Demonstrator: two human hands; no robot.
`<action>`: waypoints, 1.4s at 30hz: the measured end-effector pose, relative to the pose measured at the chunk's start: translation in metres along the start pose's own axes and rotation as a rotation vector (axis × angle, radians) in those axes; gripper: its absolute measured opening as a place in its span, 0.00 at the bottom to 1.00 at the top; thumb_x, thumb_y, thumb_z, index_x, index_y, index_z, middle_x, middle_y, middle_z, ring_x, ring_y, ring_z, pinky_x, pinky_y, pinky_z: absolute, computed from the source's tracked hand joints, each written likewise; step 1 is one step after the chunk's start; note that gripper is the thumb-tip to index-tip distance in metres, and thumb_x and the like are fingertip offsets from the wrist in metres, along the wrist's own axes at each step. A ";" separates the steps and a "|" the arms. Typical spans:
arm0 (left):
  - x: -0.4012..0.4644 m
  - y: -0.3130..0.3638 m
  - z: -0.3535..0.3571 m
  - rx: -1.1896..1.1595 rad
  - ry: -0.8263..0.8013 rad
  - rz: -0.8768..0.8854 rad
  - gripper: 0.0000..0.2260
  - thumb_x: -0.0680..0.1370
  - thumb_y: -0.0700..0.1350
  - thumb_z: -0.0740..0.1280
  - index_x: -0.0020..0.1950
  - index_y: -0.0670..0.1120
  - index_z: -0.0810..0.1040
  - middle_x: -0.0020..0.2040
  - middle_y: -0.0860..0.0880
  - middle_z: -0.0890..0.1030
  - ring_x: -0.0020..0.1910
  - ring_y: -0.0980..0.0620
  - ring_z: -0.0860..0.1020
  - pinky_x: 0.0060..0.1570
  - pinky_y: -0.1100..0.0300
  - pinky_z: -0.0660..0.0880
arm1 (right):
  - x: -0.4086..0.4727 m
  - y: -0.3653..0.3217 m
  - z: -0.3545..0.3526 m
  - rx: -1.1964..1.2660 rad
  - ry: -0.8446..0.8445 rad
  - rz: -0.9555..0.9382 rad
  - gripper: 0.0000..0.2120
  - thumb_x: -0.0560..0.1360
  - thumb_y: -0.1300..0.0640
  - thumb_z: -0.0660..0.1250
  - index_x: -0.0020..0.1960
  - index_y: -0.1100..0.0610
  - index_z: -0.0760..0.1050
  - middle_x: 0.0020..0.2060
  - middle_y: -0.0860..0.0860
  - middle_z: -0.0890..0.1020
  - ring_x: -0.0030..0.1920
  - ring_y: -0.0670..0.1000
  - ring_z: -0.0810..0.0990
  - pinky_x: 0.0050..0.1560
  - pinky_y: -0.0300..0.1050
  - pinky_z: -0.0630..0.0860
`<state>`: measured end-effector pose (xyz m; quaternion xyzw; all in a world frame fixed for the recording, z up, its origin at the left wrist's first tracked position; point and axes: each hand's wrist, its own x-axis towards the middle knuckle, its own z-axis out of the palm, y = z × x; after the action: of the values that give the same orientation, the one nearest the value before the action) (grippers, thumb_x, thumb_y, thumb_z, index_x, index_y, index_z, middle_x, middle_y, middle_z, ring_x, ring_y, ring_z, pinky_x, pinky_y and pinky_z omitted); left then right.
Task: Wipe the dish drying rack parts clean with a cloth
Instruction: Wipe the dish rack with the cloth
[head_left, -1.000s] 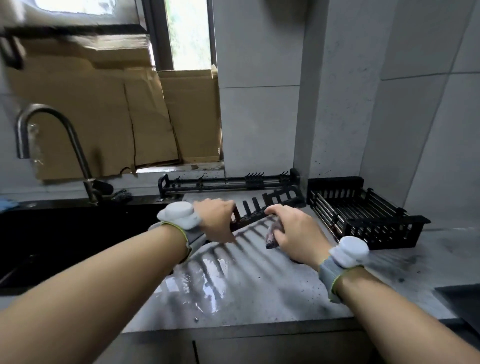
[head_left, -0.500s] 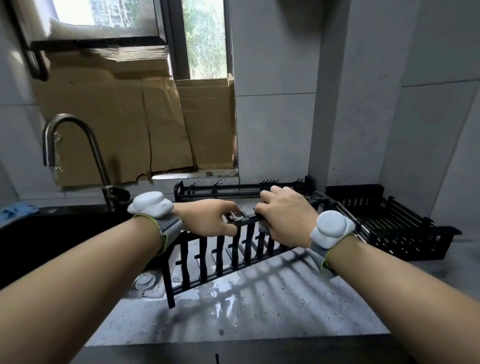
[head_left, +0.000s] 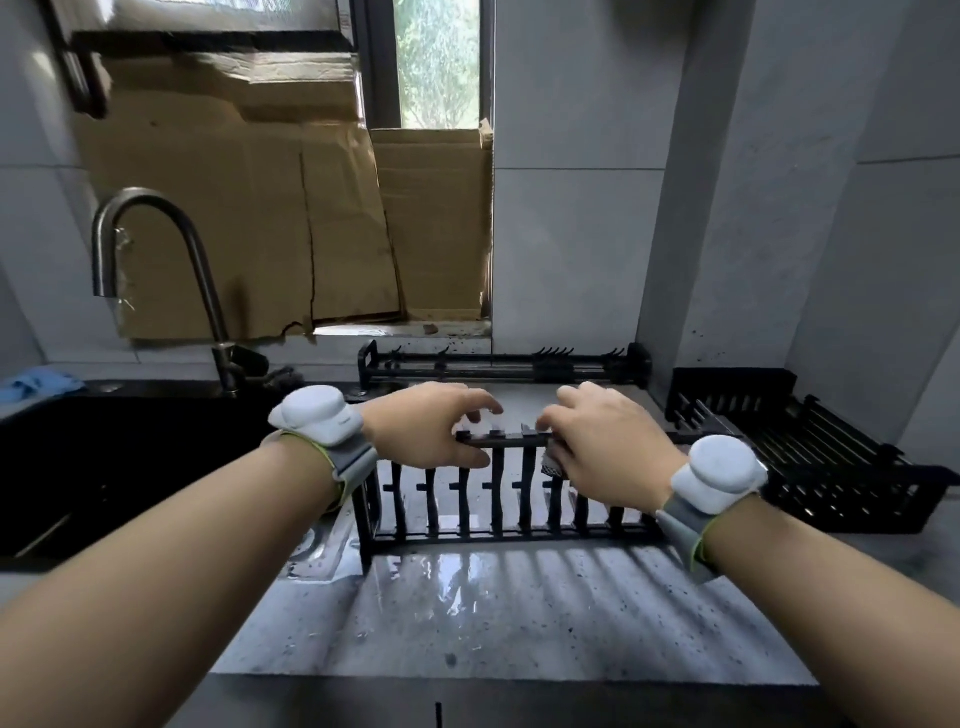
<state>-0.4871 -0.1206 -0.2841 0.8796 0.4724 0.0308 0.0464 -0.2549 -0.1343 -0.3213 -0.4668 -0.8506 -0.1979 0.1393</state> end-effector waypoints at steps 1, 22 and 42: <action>-0.004 -0.002 0.000 0.020 0.033 0.007 0.29 0.77 0.59 0.69 0.76 0.54 0.66 0.67 0.53 0.75 0.63 0.53 0.74 0.65 0.53 0.72 | -0.002 0.002 -0.004 0.100 0.007 0.020 0.10 0.77 0.52 0.61 0.57 0.51 0.75 0.50 0.48 0.76 0.53 0.54 0.74 0.53 0.50 0.72; -0.092 -0.050 0.062 -0.402 0.816 -0.345 0.09 0.70 0.42 0.75 0.44 0.47 0.76 0.39 0.51 0.79 0.41 0.51 0.78 0.45 0.50 0.76 | 0.117 -0.135 0.000 0.786 0.203 0.074 0.08 0.72 0.61 0.68 0.49 0.52 0.80 0.49 0.49 0.80 0.52 0.50 0.77 0.55 0.45 0.73; -0.083 -0.039 0.076 -0.168 0.917 -0.336 0.10 0.70 0.40 0.72 0.40 0.47 0.70 0.36 0.53 0.69 0.34 0.53 0.70 0.35 0.60 0.66 | 0.066 -0.089 0.031 0.255 0.263 -0.124 0.11 0.66 0.60 0.72 0.47 0.61 0.79 0.41 0.55 0.77 0.43 0.56 0.71 0.42 0.52 0.75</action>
<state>-0.5573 -0.1721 -0.3647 0.6806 0.5751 0.4446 -0.0913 -0.3665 -0.1140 -0.3391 -0.3622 -0.8705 -0.1560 0.2946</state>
